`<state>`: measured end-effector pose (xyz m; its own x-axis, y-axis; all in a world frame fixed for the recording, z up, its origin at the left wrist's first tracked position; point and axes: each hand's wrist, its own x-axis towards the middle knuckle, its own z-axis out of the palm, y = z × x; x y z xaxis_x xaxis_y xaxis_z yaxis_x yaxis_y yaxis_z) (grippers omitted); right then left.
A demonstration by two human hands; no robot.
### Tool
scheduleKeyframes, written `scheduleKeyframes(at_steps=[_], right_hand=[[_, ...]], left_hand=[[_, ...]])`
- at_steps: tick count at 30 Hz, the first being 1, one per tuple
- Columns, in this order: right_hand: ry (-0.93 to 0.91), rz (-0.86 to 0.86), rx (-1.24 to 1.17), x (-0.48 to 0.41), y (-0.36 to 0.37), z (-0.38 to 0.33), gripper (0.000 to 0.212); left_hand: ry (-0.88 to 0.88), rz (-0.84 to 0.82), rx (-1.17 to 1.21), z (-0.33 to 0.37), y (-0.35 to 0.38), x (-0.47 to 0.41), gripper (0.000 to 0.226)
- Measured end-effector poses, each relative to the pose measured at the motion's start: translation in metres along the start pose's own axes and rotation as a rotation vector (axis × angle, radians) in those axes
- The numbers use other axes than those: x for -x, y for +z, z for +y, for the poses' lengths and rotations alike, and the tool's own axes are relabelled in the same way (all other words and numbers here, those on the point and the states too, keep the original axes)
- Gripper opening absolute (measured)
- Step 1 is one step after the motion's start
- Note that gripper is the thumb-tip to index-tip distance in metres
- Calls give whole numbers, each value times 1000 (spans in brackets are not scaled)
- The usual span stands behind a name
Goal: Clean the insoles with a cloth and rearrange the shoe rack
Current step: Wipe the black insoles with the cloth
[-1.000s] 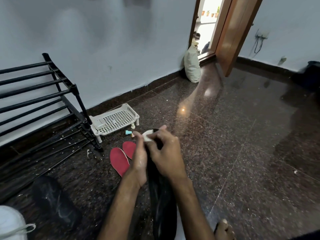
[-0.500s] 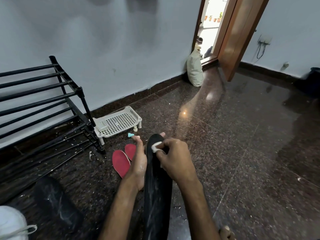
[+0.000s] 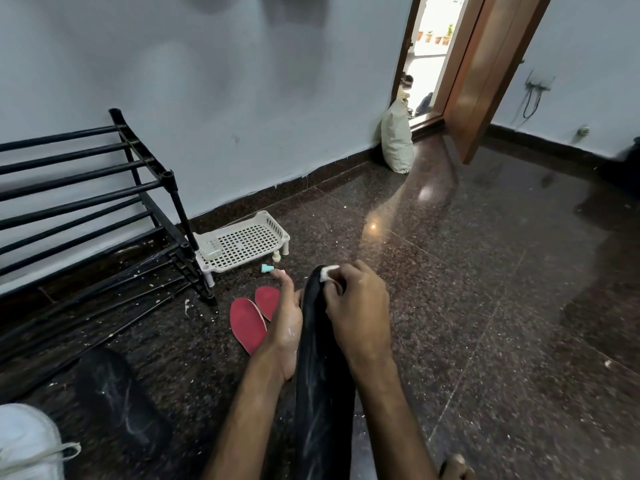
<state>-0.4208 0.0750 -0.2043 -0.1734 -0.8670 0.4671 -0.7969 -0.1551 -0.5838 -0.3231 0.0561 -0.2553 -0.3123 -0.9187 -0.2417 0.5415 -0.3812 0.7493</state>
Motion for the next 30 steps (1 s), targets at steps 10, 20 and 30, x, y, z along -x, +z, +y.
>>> scheduleKeyframes(at_steps=[10,20,30], right_hand=[[49,-244,193,3,-7,-8,15],[119,-341,120,5,-7,1,13],[9,-456,-8,11,-3,-2,6]], left_hand=[[-16,-59,46,7,-5,4,113],[17,-37,-20,15,-7,10,112],[5,-64,28,19,-5,11,111]])
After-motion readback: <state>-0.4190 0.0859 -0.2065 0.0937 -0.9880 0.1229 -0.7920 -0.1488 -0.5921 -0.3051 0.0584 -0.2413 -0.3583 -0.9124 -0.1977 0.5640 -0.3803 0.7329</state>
